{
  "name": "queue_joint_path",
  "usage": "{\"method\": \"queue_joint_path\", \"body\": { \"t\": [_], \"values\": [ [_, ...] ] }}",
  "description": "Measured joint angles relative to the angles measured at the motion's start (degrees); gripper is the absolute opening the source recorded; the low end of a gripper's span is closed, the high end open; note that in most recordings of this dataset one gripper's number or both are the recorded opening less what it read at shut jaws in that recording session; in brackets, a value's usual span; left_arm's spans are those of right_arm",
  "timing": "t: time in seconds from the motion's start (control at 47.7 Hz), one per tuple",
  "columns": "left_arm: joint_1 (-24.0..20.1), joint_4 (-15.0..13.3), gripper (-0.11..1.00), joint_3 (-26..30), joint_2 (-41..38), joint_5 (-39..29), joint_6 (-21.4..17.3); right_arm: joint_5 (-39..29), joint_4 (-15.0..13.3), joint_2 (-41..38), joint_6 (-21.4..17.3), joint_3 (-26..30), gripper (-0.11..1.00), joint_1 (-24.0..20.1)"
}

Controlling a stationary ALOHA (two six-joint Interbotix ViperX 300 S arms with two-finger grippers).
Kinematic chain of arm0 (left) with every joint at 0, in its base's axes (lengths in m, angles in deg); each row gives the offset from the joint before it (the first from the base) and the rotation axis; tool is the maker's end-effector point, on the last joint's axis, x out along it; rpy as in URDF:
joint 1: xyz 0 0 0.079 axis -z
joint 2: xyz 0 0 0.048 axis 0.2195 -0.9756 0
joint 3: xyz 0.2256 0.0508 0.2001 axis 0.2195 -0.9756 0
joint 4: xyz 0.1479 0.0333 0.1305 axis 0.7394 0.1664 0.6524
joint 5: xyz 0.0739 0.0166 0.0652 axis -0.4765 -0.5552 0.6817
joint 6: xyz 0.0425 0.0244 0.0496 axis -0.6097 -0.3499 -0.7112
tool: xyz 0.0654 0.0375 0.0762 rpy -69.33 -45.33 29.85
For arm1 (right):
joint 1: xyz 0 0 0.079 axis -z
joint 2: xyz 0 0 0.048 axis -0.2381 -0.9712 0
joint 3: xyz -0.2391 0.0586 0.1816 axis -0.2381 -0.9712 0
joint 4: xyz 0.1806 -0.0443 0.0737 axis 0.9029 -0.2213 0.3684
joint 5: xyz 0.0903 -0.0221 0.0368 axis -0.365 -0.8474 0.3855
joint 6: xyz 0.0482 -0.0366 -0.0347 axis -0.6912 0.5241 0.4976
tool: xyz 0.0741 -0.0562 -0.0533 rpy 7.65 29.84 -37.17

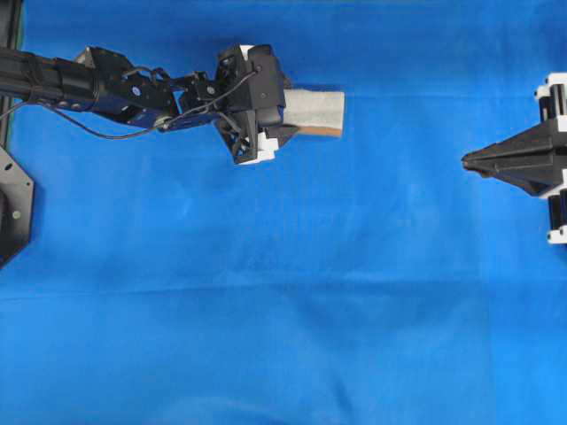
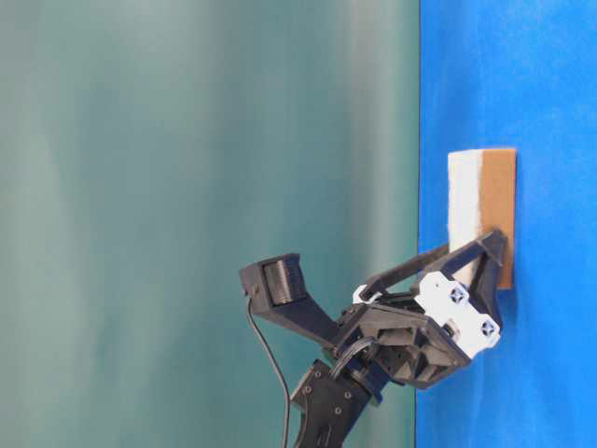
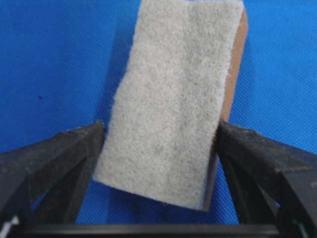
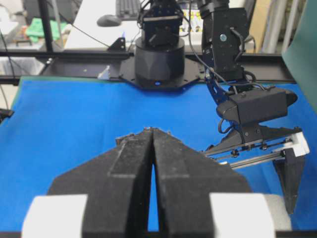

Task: Hand over the sponge with the left arm and wipe it with the right arm.
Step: 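Lift the sponge with the left gripper and move it toward center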

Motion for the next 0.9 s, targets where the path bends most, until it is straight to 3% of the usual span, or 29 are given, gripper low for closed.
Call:
{"method": "queue_joint_path", "body": {
  "t": [0.189,0.23,0.545,0.901],
  "values": [
    [0.09,0.00,0.45,0.62,0.09,-3.43,0.18,0.00,0.00,-0.18,0.00,0.00,0.00,0.09],
    [0.18,0.00,0.40,0.53,0.18,-3.96,0.18,0.00,0.00,-0.26,0.00,0.00,0.00,0.00],
    [1.85,0.00,0.39,0.62,6.15,-12.30,6.24,0.00,0.00,-0.79,0.00,0.00,0.00,0.09],
    [12.39,-0.18,0.39,-0.79,20.92,-21.36,12.57,0.00,0.00,-1.41,-0.09,0.00,0.00,0.09]
  ]
}}
